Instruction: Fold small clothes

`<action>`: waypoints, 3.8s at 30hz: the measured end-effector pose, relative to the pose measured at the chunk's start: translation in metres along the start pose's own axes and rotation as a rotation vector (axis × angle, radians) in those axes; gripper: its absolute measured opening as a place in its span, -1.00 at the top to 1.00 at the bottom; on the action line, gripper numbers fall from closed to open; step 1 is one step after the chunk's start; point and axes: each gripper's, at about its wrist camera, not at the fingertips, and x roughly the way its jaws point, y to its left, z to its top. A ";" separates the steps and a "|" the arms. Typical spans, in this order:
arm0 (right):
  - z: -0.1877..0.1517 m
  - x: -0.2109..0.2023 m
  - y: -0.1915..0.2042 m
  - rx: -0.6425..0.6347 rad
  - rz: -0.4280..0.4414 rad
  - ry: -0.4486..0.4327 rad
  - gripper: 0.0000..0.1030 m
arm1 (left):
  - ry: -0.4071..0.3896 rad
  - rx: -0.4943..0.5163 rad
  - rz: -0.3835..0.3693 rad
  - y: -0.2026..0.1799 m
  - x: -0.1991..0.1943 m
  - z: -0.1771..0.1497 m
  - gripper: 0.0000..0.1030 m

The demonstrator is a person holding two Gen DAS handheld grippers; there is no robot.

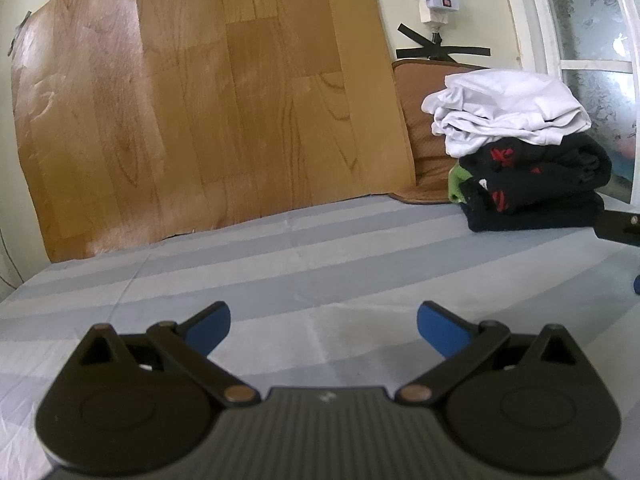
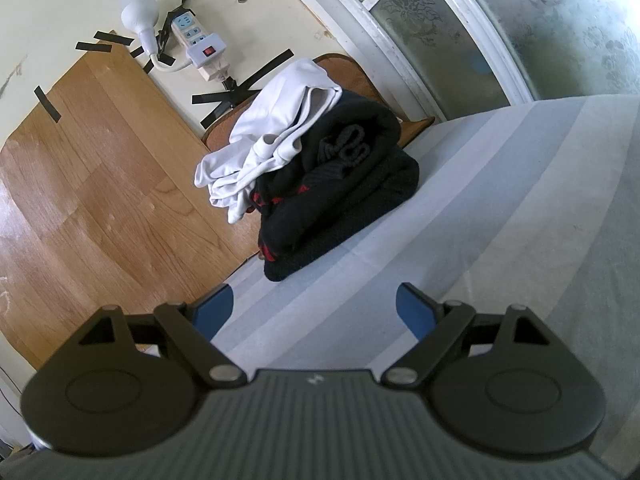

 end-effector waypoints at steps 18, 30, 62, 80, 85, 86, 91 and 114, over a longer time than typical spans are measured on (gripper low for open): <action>0.001 0.000 -0.001 0.007 -0.004 0.000 -0.76 | -0.012 -0.005 -0.020 0.002 -0.002 0.000 -1.00; 0.001 0.002 -0.001 0.006 0.002 0.007 -0.81 | -0.007 -0.010 -0.011 0.002 0.000 0.000 -1.00; 0.004 0.009 -0.005 0.001 0.024 0.023 -0.81 | -0.130 0.001 0.100 -0.001 0.003 0.010 -1.00; 0.008 0.011 -0.007 -0.011 0.040 0.032 -0.81 | -0.107 -0.014 0.171 0.000 -0.006 0.005 -0.99; 0.008 0.011 -0.007 -0.012 0.042 0.034 -0.81 | -0.069 -0.031 0.139 0.004 -0.001 0.005 -1.00; 0.008 0.011 -0.007 -0.012 0.041 0.034 -0.81 | -0.056 -0.034 0.132 0.005 0.001 0.005 -1.00; 0.008 0.011 -0.007 -0.012 0.042 0.034 -0.81 | -0.043 -0.035 0.130 0.005 0.002 0.004 -1.00; 0.008 0.013 -0.007 -0.015 0.042 0.043 -0.81 | 0.001 -0.042 0.108 0.007 0.006 0.004 -1.00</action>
